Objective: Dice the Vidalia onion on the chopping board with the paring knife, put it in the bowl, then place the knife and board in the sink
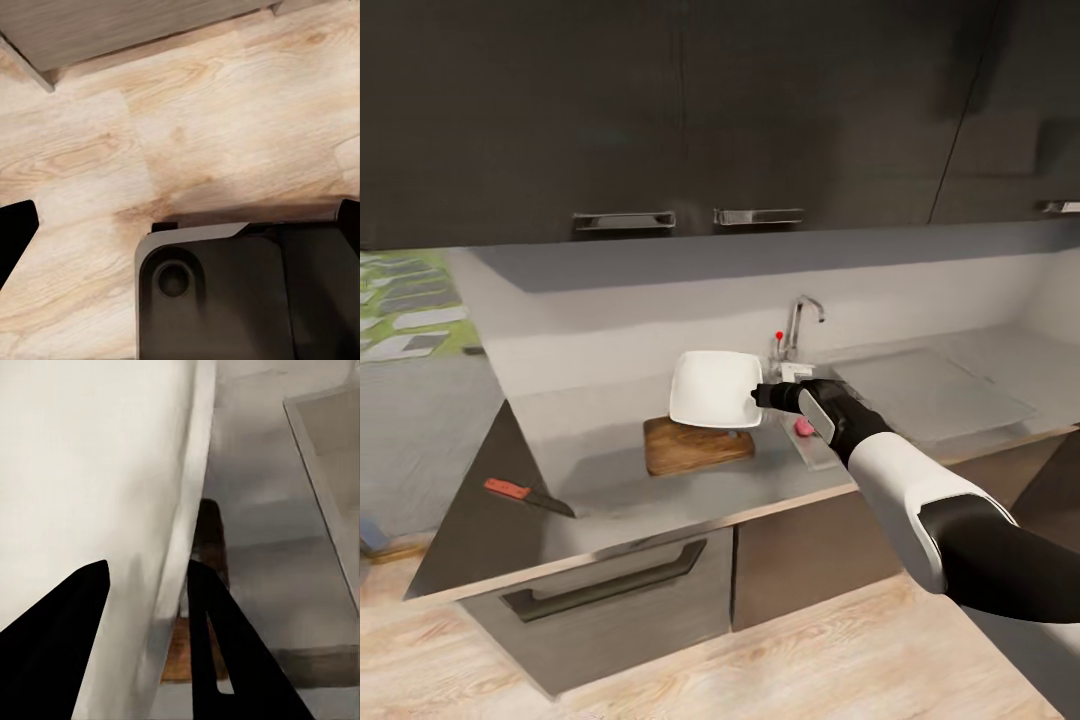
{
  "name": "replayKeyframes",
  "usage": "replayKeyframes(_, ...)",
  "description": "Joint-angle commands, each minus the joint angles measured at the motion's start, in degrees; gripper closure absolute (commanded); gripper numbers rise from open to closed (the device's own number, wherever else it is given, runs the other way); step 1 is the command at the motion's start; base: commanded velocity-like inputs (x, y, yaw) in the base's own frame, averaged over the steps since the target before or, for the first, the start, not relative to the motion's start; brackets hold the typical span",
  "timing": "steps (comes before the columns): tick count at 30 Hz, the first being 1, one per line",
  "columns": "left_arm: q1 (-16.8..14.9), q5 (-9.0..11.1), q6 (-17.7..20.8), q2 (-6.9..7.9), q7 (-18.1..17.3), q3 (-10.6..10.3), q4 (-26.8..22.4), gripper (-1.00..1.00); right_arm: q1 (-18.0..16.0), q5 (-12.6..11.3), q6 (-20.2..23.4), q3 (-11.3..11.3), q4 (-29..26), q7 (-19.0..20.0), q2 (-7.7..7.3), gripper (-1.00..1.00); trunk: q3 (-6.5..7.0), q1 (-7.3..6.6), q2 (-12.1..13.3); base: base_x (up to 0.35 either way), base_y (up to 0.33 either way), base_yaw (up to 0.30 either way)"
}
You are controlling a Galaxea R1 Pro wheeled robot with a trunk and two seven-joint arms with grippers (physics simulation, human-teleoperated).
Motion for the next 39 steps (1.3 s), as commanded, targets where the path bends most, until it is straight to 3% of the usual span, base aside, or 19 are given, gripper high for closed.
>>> replayKeyframes(1, 0.01, 0.0, -0.08, 0.03, -0.03, -0.14, -0.09, -1.0, -0.07, -0.49, 0.21, 0.31, -0.04, -0.12, -0.03, 1.0, -0.11, 0.04, -0.12, 0.0, 0.289, 0.262)
replayKeyframes(20, 0.01, 0.0, -0.09, 0.03, -0.05, -0.14, -0.1, -1.0, -0.07, -0.49, 0.21, 0.31, -0.02, -0.12, -0.03, 1.0, -0.11, 0.04, -0.12, 0.0, 0.294, 0.256)
replayKeyframes(28, 0.01, 0.0, -0.08, 0.03, -0.05, -0.14, -0.09, -1.0, -0.07, -0.49, 0.21, 0.31, 0.05, -0.12, -0.03, 1.0, -0.11, 0.04, -0.12, 0.0, 0.25, 0.035)
replayKeyframes(39, 0.01, 0.0, -0.06, 0.03, -0.01, -0.14, -0.11, -1.0, -0.07, -0.49, 0.21, 0.31, 0.15, -0.12, -0.03, 1.0, -0.11, 0.04, -0.12, 0.0, 0.029, 0.001)
